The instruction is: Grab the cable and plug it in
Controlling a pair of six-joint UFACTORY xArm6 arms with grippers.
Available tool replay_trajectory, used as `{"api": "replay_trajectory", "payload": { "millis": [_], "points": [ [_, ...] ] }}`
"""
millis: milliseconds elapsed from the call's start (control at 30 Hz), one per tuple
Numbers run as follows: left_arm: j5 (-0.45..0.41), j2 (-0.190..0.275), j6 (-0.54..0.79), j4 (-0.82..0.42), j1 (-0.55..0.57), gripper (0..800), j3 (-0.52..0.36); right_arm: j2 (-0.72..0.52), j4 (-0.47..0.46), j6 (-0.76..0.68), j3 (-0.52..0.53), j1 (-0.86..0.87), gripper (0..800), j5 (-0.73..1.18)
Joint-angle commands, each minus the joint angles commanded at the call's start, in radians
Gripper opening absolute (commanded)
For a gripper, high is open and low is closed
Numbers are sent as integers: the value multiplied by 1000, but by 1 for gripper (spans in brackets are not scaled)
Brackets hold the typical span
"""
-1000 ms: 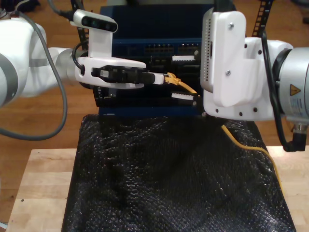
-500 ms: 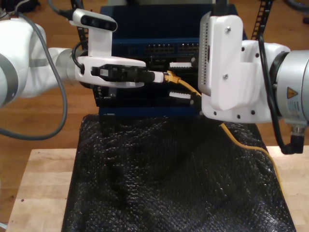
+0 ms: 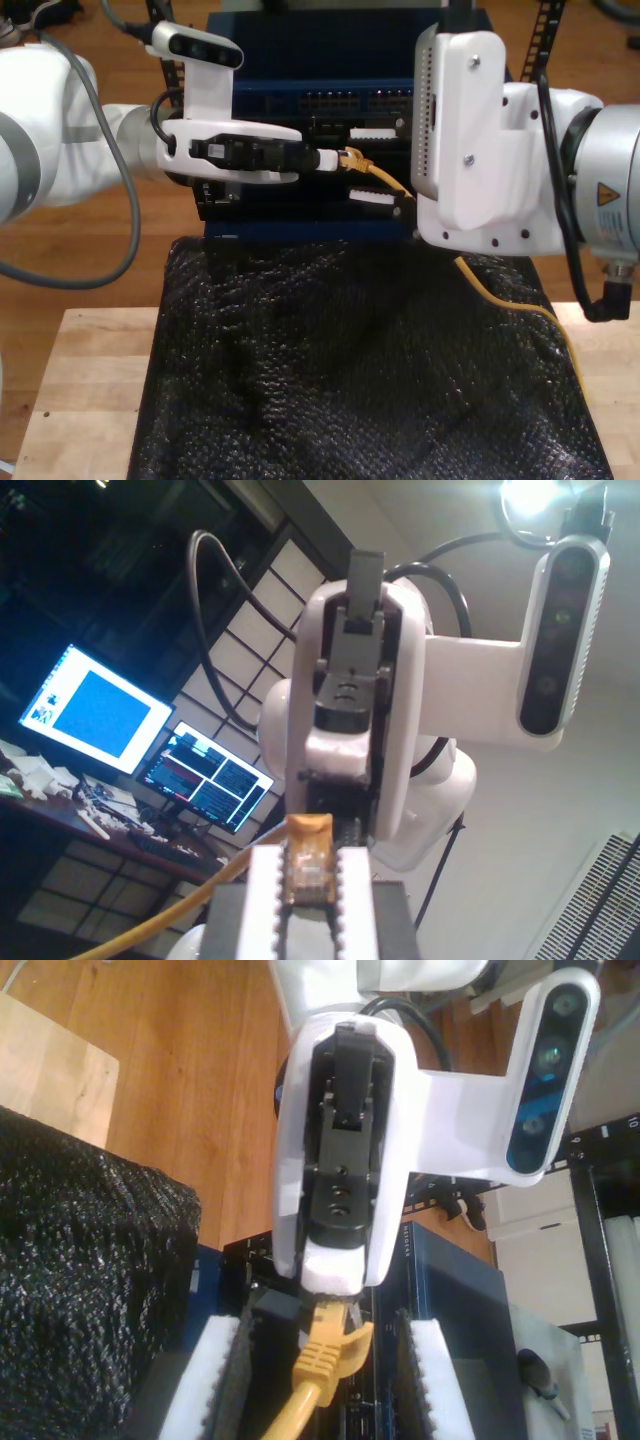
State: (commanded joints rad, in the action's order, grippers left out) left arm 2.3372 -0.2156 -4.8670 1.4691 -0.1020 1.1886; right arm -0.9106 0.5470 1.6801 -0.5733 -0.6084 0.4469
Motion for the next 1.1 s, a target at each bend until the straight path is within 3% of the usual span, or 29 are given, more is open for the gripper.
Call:
{"api": "replay_trajectory", "payload": {
  "millis": [1100],
  "points": [
    [29, -6, -8, 21, 0, 16, 3, -14, 2, 9, 14, -28, 369, -35]
  ]
}}
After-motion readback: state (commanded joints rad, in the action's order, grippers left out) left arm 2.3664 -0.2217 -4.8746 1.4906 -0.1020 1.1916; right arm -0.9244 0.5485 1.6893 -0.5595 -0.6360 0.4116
